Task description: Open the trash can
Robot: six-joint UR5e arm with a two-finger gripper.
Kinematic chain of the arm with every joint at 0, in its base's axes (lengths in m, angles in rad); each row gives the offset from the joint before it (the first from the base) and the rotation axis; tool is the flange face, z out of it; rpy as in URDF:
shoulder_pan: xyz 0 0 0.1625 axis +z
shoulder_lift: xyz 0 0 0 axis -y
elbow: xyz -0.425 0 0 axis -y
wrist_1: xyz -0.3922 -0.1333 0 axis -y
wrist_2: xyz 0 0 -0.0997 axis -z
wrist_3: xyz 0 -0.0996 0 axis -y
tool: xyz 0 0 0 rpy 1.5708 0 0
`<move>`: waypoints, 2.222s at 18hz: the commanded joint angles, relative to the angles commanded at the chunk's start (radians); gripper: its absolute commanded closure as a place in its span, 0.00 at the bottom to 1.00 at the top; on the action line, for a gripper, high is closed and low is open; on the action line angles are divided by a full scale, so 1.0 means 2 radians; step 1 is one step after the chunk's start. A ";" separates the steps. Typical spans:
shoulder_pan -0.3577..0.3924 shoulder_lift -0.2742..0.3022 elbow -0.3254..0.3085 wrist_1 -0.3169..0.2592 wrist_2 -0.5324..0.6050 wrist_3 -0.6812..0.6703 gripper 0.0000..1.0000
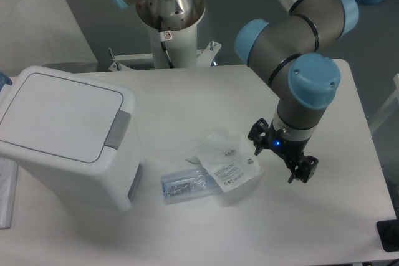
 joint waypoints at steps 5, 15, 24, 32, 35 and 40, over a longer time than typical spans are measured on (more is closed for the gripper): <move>0.001 0.002 -0.003 -0.002 -0.006 0.006 0.00; 0.000 0.008 -0.002 0.000 -0.047 -0.063 0.00; 0.005 0.021 0.030 -0.005 -0.225 -0.295 0.00; -0.034 0.092 -0.022 -0.002 -0.288 -0.328 0.00; -0.036 0.136 -0.067 0.001 -0.294 -0.327 0.00; -0.046 0.146 -0.081 0.004 -0.304 -0.333 0.00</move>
